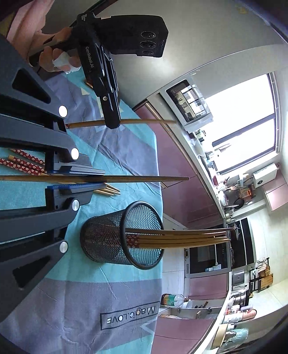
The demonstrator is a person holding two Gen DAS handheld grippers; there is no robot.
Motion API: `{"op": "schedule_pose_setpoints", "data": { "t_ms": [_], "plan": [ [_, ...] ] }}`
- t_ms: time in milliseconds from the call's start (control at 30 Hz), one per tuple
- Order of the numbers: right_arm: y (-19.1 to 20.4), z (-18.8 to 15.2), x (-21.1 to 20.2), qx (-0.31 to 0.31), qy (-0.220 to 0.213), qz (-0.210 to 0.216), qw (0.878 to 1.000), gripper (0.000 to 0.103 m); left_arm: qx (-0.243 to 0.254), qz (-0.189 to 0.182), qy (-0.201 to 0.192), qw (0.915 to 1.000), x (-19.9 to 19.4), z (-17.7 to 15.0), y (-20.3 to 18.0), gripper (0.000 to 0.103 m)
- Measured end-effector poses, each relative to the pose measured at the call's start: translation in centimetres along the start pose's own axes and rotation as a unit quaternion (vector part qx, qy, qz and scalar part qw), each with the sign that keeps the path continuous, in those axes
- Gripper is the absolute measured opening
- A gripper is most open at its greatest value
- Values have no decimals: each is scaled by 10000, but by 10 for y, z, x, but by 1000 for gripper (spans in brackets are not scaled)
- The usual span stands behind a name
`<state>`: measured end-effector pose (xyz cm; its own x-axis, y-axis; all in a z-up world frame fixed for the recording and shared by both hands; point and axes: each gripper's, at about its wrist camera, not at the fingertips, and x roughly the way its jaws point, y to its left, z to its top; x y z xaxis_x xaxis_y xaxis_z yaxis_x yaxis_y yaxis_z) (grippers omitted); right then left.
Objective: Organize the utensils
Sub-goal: 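Lift the left gripper's chopstick into the mesh cup while the right inserts its own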
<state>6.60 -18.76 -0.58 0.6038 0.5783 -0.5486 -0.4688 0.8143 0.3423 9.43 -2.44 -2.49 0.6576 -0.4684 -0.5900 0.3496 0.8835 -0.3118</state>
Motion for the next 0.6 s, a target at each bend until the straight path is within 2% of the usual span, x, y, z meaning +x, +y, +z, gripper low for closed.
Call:
{"op": "schedule_pose_setpoints", "data": {
  "t_ms": [333,600],
  "plan": [
    [-2,12,-22,-33,-362,0,9993,5,104,-253,-398,9988,-27,18,-16,8],
    [-2,25,-40,-146,-625,-61,9979,5,227,-270,-559,9978,-31,34,-26,8]
  ]
}}
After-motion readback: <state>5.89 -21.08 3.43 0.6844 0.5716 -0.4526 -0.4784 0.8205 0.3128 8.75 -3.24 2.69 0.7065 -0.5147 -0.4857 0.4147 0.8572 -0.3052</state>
